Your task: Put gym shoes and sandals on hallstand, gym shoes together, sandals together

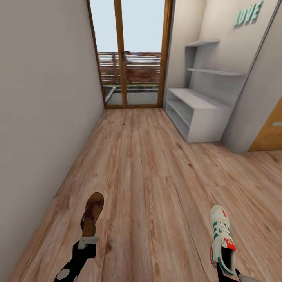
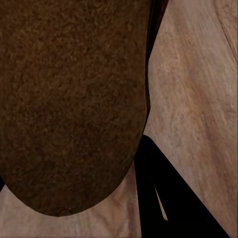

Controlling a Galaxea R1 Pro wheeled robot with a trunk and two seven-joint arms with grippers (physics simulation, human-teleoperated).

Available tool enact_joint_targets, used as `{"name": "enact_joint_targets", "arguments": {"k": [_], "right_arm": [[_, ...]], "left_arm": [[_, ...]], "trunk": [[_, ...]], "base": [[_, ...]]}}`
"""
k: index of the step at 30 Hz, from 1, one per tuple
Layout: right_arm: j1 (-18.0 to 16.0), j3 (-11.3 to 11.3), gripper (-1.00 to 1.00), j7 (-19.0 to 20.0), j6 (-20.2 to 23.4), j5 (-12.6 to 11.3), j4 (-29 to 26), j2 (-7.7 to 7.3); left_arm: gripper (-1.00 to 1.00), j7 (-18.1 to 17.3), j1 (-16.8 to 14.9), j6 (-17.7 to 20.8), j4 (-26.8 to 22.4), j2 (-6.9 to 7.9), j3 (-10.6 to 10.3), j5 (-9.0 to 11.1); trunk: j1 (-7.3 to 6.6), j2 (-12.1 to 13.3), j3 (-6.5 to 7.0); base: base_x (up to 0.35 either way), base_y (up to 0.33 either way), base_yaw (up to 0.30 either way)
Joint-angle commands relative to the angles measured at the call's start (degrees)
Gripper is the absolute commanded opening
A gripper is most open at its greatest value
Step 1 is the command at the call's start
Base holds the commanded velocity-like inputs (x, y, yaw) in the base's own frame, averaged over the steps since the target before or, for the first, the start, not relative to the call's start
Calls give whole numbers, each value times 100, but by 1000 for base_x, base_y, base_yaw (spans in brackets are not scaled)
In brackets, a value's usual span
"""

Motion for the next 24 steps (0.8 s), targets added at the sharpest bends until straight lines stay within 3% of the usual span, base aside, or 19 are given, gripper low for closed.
{"name": "enact_joint_targets", "arguments": {"k": [1, 24], "right_arm": [[-5, -32, -100, 51, -15, -2, 3, 3], [-5, -32, -100, 59, -7, 6, 12, 3]], "left_arm": [[-100, -36, -5, -18, -2, -8, 51, -72], [-100, -36, -6, -18, -5, 1, 58, -72]], "trunk": [[2, -2, -4], [2, -2, -4]], "base": [[335, 104, 0], [335, 103, 0]]}}
